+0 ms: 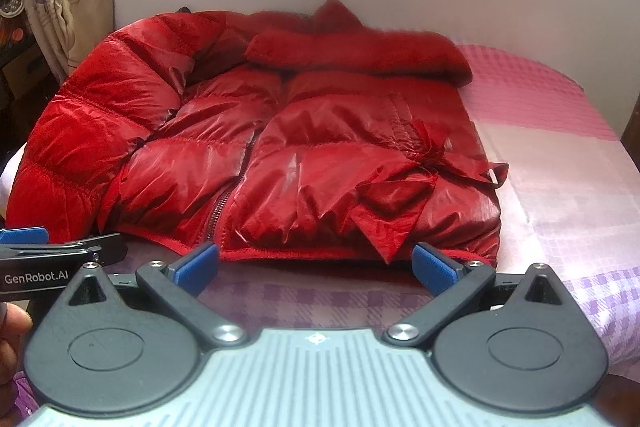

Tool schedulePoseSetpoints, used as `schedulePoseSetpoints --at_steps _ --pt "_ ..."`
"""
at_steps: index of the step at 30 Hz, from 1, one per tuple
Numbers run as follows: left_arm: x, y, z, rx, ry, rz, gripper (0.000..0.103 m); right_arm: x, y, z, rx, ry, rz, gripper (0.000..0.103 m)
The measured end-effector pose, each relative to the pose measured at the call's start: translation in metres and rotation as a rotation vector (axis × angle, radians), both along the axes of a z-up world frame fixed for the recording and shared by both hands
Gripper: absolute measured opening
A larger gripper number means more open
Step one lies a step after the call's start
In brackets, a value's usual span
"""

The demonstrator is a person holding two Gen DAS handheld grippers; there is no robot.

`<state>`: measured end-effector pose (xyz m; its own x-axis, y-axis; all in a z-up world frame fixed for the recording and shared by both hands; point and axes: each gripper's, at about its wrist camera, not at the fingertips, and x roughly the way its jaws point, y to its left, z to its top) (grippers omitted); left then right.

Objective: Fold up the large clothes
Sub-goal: 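Move the left gripper toward the red jacket's sleeve, then grasp the jacket sleeve with the left gripper and lift it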

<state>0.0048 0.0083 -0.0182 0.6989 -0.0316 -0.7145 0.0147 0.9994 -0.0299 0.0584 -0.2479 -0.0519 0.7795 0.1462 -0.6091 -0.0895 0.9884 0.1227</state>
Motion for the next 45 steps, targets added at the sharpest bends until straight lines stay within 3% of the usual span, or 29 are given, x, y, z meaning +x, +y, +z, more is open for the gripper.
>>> schedulePoseSetpoints --at_steps 16,27,31,33,37,38,42,45 --pt "0.004 0.008 -0.011 -0.025 0.013 0.015 0.103 0.003 0.004 -0.003 -0.003 0.011 0.011 0.103" --pt "0.005 0.053 -0.030 -0.195 0.028 0.126 0.091 0.007 0.011 -0.007 -0.015 0.029 0.019 0.103" --pt "0.007 0.061 -0.035 -0.196 0.030 0.148 0.087 0.009 0.014 -0.008 -0.020 0.035 0.026 0.103" --pt "0.009 0.064 -0.037 -0.192 0.035 0.148 0.079 0.009 0.016 -0.009 -0.023 0.037 0.029 0.103" --pt "0.011 0.070 -0.043 -0.169 0.056 0.157 0.035 0.010 0.017 -0.011 -0.023 0.042 0.031 0.103" --pt "0.011 0.073 -0.044 -0.173 0.059 0.159 0.029 0.011 0.017 -0.011 -0.023 0.043 0.031 0.103" --pt "0.008 0.081 -0.044 -0.156 0.032 0.175 0.011 0.012 0.017 -0.012 -0.022 0.044 0.027 0.103" --pt "0.006 0.089 -0.036 -0.119 -0.004 0.223 0.004 0.013 0.017 -0.012 -0.024 0.047 0.028 0.103"
